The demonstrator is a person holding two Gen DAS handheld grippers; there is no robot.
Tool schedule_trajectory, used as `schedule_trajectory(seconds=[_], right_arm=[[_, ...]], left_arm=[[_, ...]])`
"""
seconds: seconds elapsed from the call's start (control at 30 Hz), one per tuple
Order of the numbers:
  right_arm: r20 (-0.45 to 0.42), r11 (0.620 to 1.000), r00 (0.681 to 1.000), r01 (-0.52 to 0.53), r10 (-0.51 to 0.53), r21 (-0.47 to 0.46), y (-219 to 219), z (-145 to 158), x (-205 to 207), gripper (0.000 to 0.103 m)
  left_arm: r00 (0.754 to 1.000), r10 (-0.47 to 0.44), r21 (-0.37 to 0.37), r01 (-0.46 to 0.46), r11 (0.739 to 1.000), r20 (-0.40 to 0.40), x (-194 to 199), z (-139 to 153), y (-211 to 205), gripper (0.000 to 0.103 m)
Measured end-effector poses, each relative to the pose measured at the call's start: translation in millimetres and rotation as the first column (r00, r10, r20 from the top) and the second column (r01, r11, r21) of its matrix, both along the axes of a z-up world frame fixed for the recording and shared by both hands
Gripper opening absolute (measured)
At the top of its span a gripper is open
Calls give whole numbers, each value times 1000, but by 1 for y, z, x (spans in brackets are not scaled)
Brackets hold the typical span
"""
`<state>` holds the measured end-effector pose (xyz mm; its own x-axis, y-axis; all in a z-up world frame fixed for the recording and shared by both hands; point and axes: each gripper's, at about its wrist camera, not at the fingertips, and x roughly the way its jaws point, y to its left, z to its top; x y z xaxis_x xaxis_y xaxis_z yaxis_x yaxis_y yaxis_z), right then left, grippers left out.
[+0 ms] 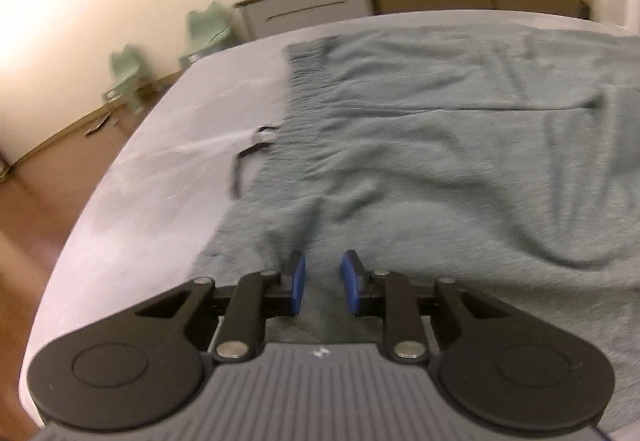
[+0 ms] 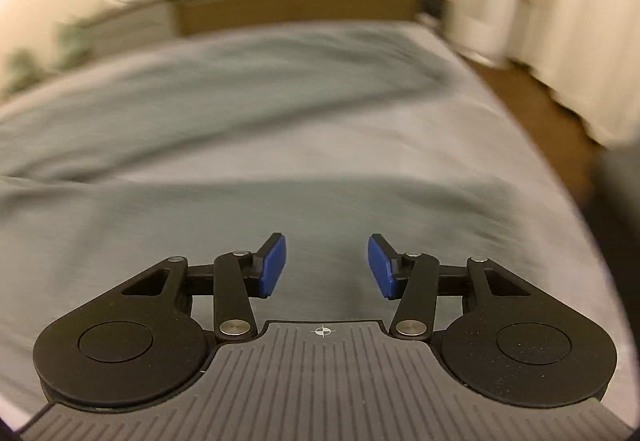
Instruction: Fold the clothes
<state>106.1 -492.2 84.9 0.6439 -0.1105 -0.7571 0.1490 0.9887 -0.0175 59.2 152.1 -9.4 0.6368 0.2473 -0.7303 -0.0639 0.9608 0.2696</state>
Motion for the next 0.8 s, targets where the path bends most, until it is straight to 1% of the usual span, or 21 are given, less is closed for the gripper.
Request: schedule_trajectory(seconds=[0.03, 0.07, 0.1, 0.13, 0.2, 0.23, 0.33, 0.4, 0.43, 0.47, 0.53, 0.57, 0.6, 0.63, 0.67, 0.7, 0.73, 0.77, 0.8], right_arm=[[-46, 999, 999, 29, -29, -16, -18, -9, 1, 55], [-43, 999, 998, 38, -38, -4, -36, -15, -5, 70], [-46, 999, 998, 48, -48, 4, -50, -17, -7, 72], [-48, 998, 997, 60, -59, 12, -63, -20, -10, 72], [-40, 994, 994, 107, -106, 7, -71, -19, -14, 55], [-36, 996, 995, 89, -89, 5, -67, -18, -16, 46], [-24, 999, 999, 35, -35, -2, -57, -17, -20, 48], [-16, 1000, 1000, 0, 0, -8, -50, -16, -23, 56], [-12, 1000, 1000, -15, 15, -9, -47, -16, -24, 64], [-13, 1000, 1000, 20, -20, 15, -58, -18, -24, 64], [-13, 997, 997, 75, -75, 3, -70, -21, -21, 62], [-16, 996, 996, 85, -85, -3, -69, -20, -21, 62], [-9, 996, 997, 81, -82, -44, -60, -17, -20, 60], [-2, 993, 997, 78, -79, -86, -51, -14, -20, 53], [6, 989, 997, 74, -74, -126, -41, -11, -20, 50], [40, 991, 998, 43, -38, -128, -28, 0, -29, 51], [67, 994, 998, 6, 1, -108, -19, 1, -27, 55], [93, 996, 995, -30, 38, -90, -10, 3, -25, 57], [94, 995, 994, -53, 61, -84, -4, 2, -22, 57]], left_arm=[[1000, 11, 5, -11, 1000, -1, 0, 0, 1, 22], [1000, 22, 9, -22, 1000, -2, 0, 0, 2, 20], [999, 33, 14, -33, 999, -3, 1, 0, 3, 19], [999, 44, 18, -44, 999, -4, 1, 0, 5, 16], [998, 66, 28, -66, 997, -6, 1, 0, 7, 17], [997, 77, 32, -77, 997, -7, 2, 0, 8, 17], [994, 110, 46, -109, 993, -9, 2, -1, 11, 17], [991, 132, 56, -131, 990, -10, 3, -1, 14, 16], [990, 142, 60, -142, 988, -10, 3, -1, 15, 12], [989, 151, 63, -150, 987, -6, 3, 0, 15, 12], [989, 140, 50, -142, 989, 43, 3, 12, 6, 10], [988, 135, 44, -138, 989, 68, 3, 17, 2, 10], [987, 130, 38, -134, 990, 92, 3, 23, -3, 11], [985, 125, 31, -130, 991, 117, 3, 29, -7, 17], [983, 121, 25, -125, 992, 142, 3, 34, -11, 21], [980, 111, 16, -116, 993, 165, 4, 40, -16, 22], [981, 83, -8, -83, 997, 176, 10, 45, -22, 25], [984, 64, -29, -60, 998, 168, 21, 46, -26, 26], [987, 49, -48, -42, 998, 156, 33, 46, -30, 26]])
